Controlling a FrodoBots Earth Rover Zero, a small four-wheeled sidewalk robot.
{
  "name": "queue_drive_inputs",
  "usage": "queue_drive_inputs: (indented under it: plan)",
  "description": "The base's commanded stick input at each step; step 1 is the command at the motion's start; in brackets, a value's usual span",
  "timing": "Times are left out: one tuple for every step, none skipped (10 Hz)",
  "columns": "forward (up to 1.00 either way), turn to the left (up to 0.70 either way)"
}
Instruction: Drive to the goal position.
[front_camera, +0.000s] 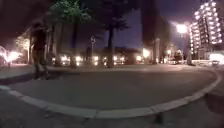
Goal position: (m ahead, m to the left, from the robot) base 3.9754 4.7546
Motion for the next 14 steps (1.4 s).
queue_drive_inputs:
  plan:
    - [0.45,0.00]
    - [0.45,0.00]
    - [0.45,0.00]
    - [0.45,0.00]
    - [0.45,0.00]
    - [0.45,0.00]
    - [0.45,0.00]
    - [0.45,0.00]
    - [0.45,0.01]
    - [0.45,0.14]
    - [0.45,0.27]
    - [0.45,0.27]
    - [0.45,0.27]
    - [0.45,0.27]
